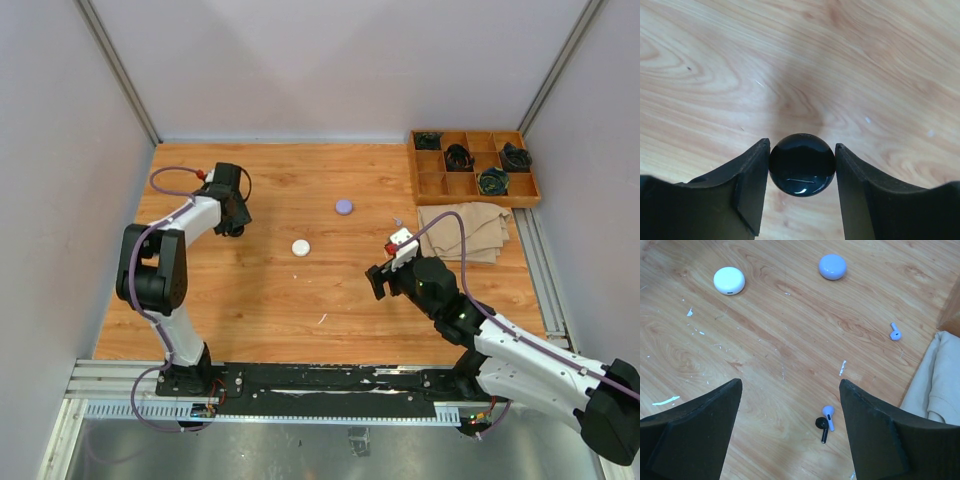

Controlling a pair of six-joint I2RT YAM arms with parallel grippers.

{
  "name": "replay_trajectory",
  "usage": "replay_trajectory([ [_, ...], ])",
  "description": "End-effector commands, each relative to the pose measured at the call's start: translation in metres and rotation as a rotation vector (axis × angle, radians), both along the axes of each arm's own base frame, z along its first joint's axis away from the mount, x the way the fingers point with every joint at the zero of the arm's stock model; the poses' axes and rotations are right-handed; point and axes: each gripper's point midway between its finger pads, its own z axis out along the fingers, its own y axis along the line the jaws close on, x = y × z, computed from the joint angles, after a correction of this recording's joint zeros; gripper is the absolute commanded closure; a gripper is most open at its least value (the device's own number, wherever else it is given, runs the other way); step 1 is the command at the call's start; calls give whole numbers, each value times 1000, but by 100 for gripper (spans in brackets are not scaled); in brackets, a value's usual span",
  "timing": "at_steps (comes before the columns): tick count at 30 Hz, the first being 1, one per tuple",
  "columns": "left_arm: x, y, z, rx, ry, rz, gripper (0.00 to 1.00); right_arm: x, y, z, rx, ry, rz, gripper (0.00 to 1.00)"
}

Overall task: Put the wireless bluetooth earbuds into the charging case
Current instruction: Pick up the charging case at the center of the board.

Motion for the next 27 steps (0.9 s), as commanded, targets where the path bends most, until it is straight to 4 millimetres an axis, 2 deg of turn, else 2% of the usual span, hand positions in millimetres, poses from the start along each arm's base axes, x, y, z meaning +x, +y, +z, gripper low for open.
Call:
replay_trajectory([
  [1,-7,-27,25,66,-78,-125,51,0,9,14,65,-8,26,20],
  [11,-31,-107,51,114,-253,-435,47,-2,8,16,57,25,23,18],
  [18,-57,-162,86,68,-464,-704,47,-2,5,19,49,69,14,17],
  [23,-74,-184,116,39,-632,-859,47,6,-5,18,85,140,2,17],
  [27,-89,-197,123,34,-714,-970,48,11,-6,29,167,199,35,17],
])
